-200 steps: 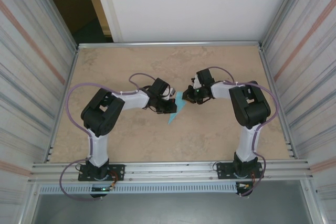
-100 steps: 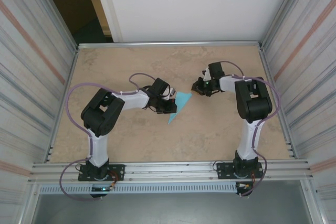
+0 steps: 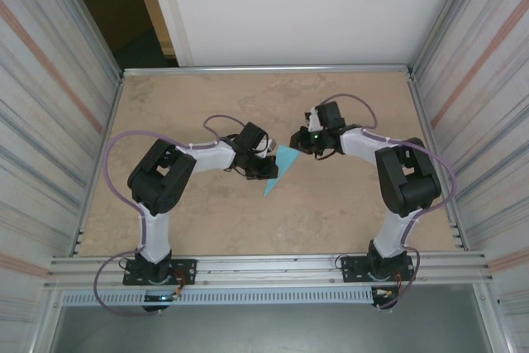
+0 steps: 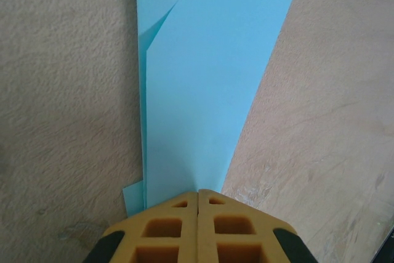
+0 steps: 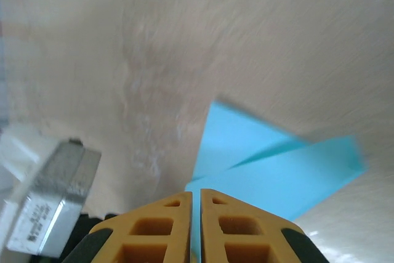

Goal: Fold a paper plane with a square sheet of paper (pick it up from the middle)

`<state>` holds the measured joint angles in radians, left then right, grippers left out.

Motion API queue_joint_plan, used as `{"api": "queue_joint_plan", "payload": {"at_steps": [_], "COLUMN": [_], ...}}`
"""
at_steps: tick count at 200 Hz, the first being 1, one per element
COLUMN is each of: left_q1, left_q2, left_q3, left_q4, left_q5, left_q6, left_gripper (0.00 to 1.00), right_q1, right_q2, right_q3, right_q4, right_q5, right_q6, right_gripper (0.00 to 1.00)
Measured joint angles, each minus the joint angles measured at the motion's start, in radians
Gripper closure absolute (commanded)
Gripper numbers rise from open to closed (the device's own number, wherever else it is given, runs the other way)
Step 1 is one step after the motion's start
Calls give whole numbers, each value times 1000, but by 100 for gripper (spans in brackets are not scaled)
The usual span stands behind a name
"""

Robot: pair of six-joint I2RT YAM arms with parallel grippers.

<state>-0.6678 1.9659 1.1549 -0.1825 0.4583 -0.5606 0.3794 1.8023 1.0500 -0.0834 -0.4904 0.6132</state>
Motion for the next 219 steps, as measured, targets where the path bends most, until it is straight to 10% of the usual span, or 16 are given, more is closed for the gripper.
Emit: {"api": "queue_joint_plan", "payload": {"at_steps": [132, 219], "left_q1": [0, 114], "left_q2": [2, -263], "left_q3": [6, -10], "left_q4": [-7, -31], "left_q5": [3, 64], "left_q6": [7, -34], "left_gripper": [100, 56], "right_q1": [-167, -140], "right_q2": [165, -182], "right_q3": [56, 40], "right_q4": [11, -110], "right_q5": [-43, 136], "right_q6": [29, 43], "right_gripper": [85, 53]}}
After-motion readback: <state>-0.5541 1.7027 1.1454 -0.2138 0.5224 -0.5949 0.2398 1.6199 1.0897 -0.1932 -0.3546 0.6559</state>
